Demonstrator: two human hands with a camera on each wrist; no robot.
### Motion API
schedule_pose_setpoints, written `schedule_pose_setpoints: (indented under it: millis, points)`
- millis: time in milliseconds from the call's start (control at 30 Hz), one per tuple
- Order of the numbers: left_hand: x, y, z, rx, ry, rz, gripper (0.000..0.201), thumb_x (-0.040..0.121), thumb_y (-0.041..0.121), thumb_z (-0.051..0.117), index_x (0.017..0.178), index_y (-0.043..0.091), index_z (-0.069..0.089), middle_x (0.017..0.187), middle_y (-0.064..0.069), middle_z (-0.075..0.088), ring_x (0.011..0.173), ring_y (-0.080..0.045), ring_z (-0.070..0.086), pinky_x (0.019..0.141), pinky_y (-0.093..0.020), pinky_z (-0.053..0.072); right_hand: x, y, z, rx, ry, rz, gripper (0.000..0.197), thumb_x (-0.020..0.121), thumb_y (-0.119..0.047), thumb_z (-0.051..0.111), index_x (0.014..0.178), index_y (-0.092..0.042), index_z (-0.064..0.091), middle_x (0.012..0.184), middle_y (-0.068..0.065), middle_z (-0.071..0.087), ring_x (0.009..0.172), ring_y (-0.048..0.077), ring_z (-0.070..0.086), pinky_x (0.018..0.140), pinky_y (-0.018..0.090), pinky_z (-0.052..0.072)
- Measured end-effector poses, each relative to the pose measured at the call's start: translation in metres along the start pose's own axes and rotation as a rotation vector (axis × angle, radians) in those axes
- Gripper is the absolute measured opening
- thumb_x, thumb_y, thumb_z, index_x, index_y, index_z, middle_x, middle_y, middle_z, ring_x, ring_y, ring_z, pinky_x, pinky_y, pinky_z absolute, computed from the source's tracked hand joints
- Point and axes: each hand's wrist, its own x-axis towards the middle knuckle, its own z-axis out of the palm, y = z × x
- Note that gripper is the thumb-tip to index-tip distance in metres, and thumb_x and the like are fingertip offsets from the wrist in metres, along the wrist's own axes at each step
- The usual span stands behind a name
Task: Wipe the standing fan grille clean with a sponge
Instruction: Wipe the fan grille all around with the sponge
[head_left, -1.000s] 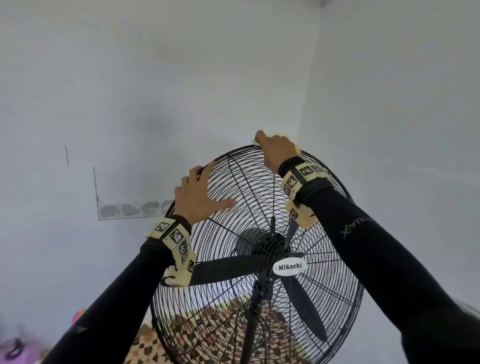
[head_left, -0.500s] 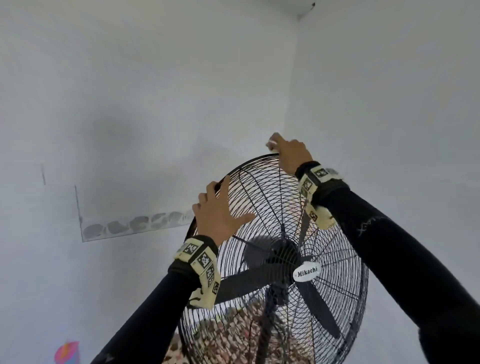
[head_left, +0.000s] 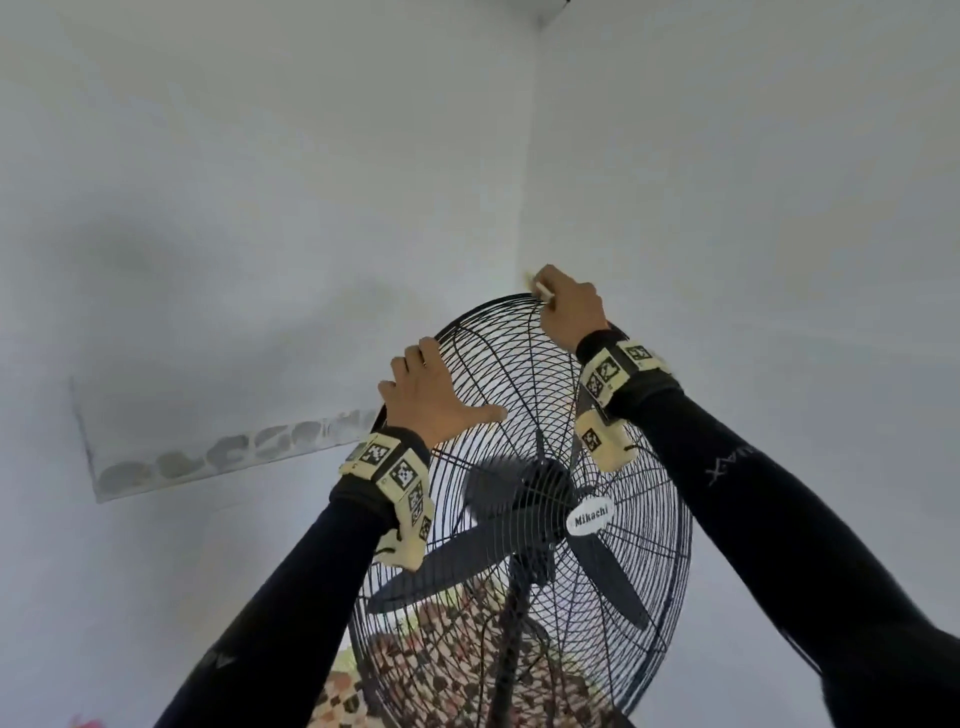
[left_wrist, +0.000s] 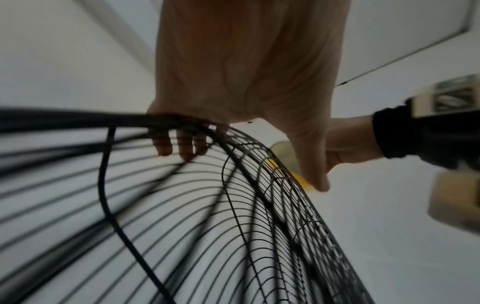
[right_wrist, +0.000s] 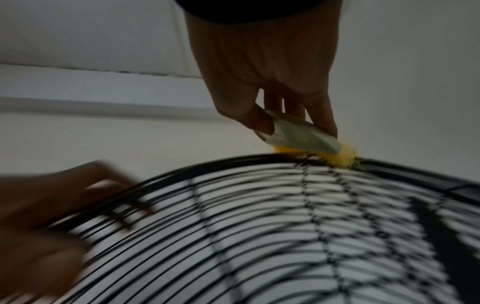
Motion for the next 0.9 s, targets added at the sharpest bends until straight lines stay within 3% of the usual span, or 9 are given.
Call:
schedule_pose_setpoints:
  millis: [67, 200, 300, 400, 533, 633, 733, 800, 900]
  points:
    - [0.000, 0.001, 0.003, 0.031, 0.015, 0.002, 0.144, 0.058, 0.085, 0.079, 0.160, 0.014, 0.006, 0.158, -0.014, 0.026, 0.143, -0.036, 0.029, 0.111, -0.058, 0.034, -0.026, -0.015, 0.012, 0.050, -0.017, -0.176, 0.025, 0.088, 0.003, 0.052, 0.106, -0.013, 0.058, 0.087, 0.012, 0.068, 0.067, 0.029, 0.057, 0.057, 0.027, 0.035]
    - [-0.003, 0.000, 0.004, 0.108, 0.012, -0.021, 0.151, 0.058, 0.088, 0.076, 0.164, 0.018, -0.005, 0.158, -0.014, 0.023, 0.143, -0.036, 0.028, 0.111, -0.056, 0.035, -0.061, -0.042, 0.008, 0.168, -0.197, -0.560, 0.018, 0.090, -0.002, 0.054, 0.097, -0.018, 0.054, 0.085, 0.006, 0.068, 0.057, 0.016, 0.055, 0.055, 0.025, 0.043]
    - [-0.007, 0.001, 0.001, 0.144, -0.007, -0.024, 0.152, 0.061, 0.087, 0.075, 0.164, 0.021, -0.015, 0.162, -0.017, 0.019, 0.146, -0.038, 0.025, 0.112, -0.057, 0.034, -0.024, -0.024, -0.018, 0.289, -0.108, -0.303, 0.009, 0.099, -0.011, 0.054, 0.102, -0.020, 0.056, 0.100, 0.011, 0.069, 0.077, 0.029, 0.067, 0.059, 0.032, 0.054]
    - [-0.011, 0.003, 0.001, 0.149, -0.006, -0.035, 0.152, 0.062, 0.087, 0.075, 0.164, 0.023, -0.018, 0.164, -0.017, 0.016, 0.148, -0.038, 0.023, 0.113, -0.059, 0.033, 0.002, 0.007, -0.025, 0.071, -0.007, -0.091, 0.020, 0.099, -0.004, 0.048, 0.115, -0.015, 0.055, 0.093, 0.016, 0.064, 0.077, 0.034, 0.062, 0.054, 0.025, 0.038]
    - [-0.012, 0.005, 0.004, 0.152, 0.012, -0.051, 0.147, 0.062, 0.087, 0.074, 0.164, 0.028, -0.015, 0.166, -0.015, 0.014, 0.150, -0.038, 0.020, 0.116, -0.060, 0.030, -0.026, -0.006, -0.003, -0.047, -0.126, -0.399, 0.023, 0.096, -0.002, 0.050, 0.117, -0.011, 0.053, 0.072, 0.005, 0.055, 0.064, 0.032, 0.058, 0.050, 0.028, 0.025]
    - [-0.012, 0.006, 0.004, 0.166, 0.023, -0.061, 0.145, 0.061, 0.089, 0.072, 0.165, 0.026, -0.006, 0.164, -0.014, 0.016, 0.148, -0.037, 0.022, 0.115, -0.059, 0.031, -0.045, -0.029, 0.000, 0.096, -0.210, -0.659, 0.010, 0.100, -0.008, 0.053, 0.109, -0.014, 0.054, 0.066, -0.004, 0.054, 0.053, 0.008, 0.047, 0.048, 0.015, 0.026]
    - [-0.015, 0.006, 0.004, 0.162, 0.029, -0.059, 0.147, 0.061, 0.087, 0.074, 0.165, 0.027, -0.010, 0.164, -0.015, 0.017, 0.148, -0.038, 0.023, 0.114, -0.060, 0.032, -0.030, -0.022, -0.014, 0.208, -0.053, -0.448, 0.012, 0.101, -0.010, 0.050, 0.102, -0.019, 0.058, 0.079, -0.001, 0.063, 0.058, 0.008, 0.054, 0.050, 0.010, 0.034]
    - [-0.017, 0.007, 0.003, 0.154, 0.032, -0.065, 0.148, 0.061, 0.085, 0.077, 0.165, 0.029, -0.012, 0.164, -0.016, 0.017, 0.149, -0.038, 0.022, 0.114, -0.060, 0.031, -0.021, -0.002, -0.014, 0.139, 0.059, -0.223, 0.023, 0.098, -0.001, 0.046, 0.102, -0.016, 0.062, 0.078, 0.002, 0.061, 0.062, 0.021, 0.056, 0.059, 0.019, 0.041]
    - [-0.017, 0.013, 0.003, 0.146, 0.028, -0.090, 0.150, 0.060, 0.083, 0.079, 0.165, 0.029, -0.012, 0.164, -0.016, 0.017, 0.149, -0.038, 0.021, 0.114, -0.058, 0.031, -0.036, 0.001, 0.002, 0.078, 0.036, -0.276, 0.025, 0.089, 0.007, 0.048, 0.101, -0.009, 0.062, 0.080, 0.000, 0.055, 0.071, 0.029, 0.054, 0.066, 0.028, 0.036]
